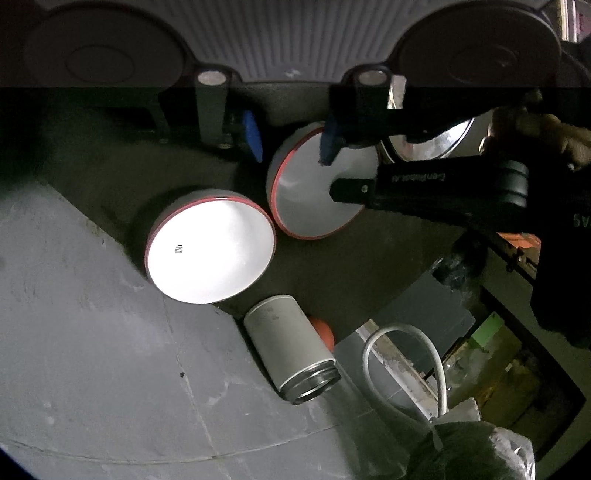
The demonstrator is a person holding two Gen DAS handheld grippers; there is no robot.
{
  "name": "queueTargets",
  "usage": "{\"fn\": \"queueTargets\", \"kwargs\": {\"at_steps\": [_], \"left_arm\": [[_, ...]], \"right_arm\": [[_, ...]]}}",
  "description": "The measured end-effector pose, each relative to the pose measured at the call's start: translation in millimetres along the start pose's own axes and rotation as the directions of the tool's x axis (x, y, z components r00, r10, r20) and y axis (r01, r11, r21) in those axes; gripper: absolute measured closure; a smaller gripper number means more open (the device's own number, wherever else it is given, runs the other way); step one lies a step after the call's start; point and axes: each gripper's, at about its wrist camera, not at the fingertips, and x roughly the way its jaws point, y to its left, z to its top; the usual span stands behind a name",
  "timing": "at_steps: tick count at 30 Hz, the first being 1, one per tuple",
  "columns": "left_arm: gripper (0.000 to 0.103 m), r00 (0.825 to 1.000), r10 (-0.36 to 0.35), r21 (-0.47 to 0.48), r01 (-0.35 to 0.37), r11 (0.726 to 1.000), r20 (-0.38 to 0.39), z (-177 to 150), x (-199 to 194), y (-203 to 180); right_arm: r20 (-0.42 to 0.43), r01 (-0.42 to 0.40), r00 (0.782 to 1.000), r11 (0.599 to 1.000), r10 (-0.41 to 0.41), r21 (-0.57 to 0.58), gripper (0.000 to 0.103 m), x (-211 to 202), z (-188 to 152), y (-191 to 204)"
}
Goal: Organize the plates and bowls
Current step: 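Close both grippers on the rim of the white red-rimmed bowl, then carry the white bowl with both grippers over the steel bowl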
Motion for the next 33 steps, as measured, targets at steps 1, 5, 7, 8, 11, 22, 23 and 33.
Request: {"fn": "queueTargets", "kwargs": {"at_steps": [1,5,7,8,11,22,23,33], "left_arm": [[0.094,1.0,0.0,-0.005,0.0,1.0,0.002,-1,-1,0],[0.096,1.0,0.009,-0.011,-0.008,1.0,0.011,-3,-4,-3],[0.097,1.0,0.012,-0.005,-0.012,1.0,0.016,-5,-7,-5],[0.097,1.0,0.012,-0.003,-0.012,1.0,0.018,-5,-7,-6],[0.097,0.999,0.016,-0.002,-0.016,1.0,0.034,-7,-14,-7],[0.098,0.994,0.019,-0.007,-0.018,1.0,0.112,-16,-56,-19],[0.098,0.992,0.018,-0.007,-0.017,1.0,0.121,-19,-61,-21],[0.098,0.983,-0.004,-0.003,0.004,1.0,0.184,-51,-96,-35]], "right_arm": [[0.001,-0.001,1.0,1.0,0.001,0.005,0.075,0,0,0],[-0.003,0.012,1.0,0.999,-0.012,0.033,0.078,1,1,0],[-0.011,0.027,1.0,0.999,-0.027,0.042,0.081,1,2,1],[-0.015,0.036,0.999,0.998,-0.035,0.043,0.082,1,2,2],[-0.006,0.038,0.999,0.998,-0.037,0.046,0.083,-4,0,5],[0.066,0.025,0.997,0.998,-0.029,0.051,0.084,-41,-7,21],[0.073,0.025,0.997,0.998,-0.028,0.05,0.084,-45,-8,22],[0.112,0.039,0.993,0.999,-0.043,0.031,0.084,-84,-27,42]]}}
